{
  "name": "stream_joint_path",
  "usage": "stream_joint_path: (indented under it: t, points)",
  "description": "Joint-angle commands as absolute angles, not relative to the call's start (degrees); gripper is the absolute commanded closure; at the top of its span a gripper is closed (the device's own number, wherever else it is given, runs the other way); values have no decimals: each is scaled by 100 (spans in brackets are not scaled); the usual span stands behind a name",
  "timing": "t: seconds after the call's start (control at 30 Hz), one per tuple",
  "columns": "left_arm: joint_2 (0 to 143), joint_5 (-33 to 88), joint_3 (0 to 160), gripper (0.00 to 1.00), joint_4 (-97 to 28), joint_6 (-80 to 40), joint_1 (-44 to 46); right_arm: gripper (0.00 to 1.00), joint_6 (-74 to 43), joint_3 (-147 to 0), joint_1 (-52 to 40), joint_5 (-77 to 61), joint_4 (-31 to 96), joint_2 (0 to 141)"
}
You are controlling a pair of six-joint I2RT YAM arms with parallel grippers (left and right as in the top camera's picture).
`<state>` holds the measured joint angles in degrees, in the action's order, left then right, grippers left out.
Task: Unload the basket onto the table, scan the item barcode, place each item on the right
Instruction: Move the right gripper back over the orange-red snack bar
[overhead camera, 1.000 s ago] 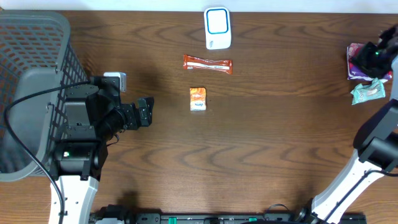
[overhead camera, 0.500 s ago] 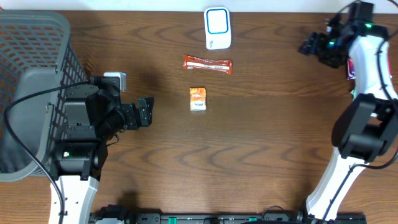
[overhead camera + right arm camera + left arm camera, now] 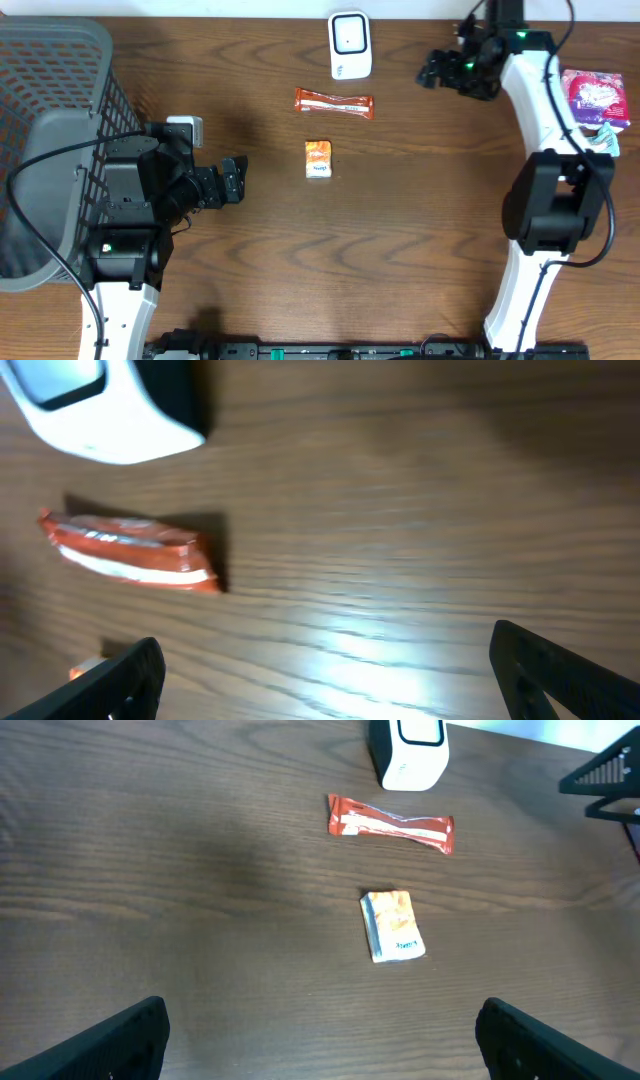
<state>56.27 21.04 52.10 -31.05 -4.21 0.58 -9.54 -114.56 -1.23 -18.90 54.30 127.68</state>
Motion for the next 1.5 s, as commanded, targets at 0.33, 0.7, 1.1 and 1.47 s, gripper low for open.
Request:
stream_joint_path:
  t: [0.33, 0.7, 1.1, 1.47]
  points:
    - [5649, 2134, 5183, 3, -3098, -344, 38, 1, -913, -11421, -784, -1612, 5415, 12860]
    - [5649, 2134, 5183, 3, -3098, -344, 38, 1, -915, -11419, -1245, -1614, 5214, 12860]
    - [5649, 2134, 5183, 3, -3098, -344, 38, 1, -913, -11419, -1826, -1052, 4663, 12877]
    - [5649, 2134, 5183, 3, -3098, -344, 38, 14, -913, -11419, -2189, -910, 3767, 13729]
